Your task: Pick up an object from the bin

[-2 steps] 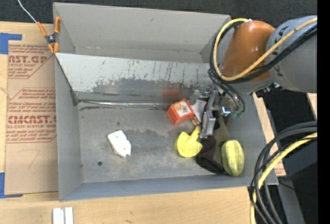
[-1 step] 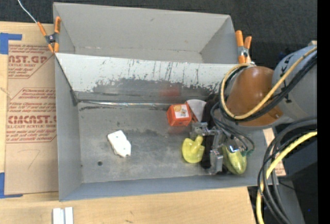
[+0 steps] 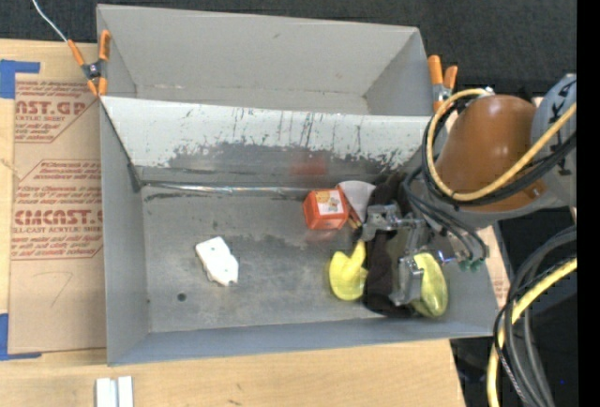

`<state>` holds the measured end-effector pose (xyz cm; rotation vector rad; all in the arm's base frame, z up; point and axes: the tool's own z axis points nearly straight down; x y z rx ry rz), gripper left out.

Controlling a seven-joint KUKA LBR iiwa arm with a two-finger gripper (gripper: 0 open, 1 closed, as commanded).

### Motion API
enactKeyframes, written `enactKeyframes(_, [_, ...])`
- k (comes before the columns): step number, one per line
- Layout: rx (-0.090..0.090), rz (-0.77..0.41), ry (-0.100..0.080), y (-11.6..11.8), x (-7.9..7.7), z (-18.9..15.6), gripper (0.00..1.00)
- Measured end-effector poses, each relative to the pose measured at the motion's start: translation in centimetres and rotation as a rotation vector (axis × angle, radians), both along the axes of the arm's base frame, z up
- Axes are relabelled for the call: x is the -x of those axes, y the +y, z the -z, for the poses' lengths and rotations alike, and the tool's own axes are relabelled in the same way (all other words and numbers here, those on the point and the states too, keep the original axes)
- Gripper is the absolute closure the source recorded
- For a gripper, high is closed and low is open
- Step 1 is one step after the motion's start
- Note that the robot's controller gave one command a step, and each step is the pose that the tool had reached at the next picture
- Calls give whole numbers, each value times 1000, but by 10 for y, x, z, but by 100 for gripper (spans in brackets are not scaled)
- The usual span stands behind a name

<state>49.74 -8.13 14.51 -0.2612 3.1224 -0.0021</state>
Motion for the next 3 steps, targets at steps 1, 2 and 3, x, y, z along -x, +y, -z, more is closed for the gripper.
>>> enactKeyframes(1, [-3, 84, 16, -34, 9, 48, 0])
enactKeyframes(2, [-2, 180, -10, -14, 10, 74, 0])
enactKeyframes(3, [-5, 414, 13, -42, 10, 75, 100])
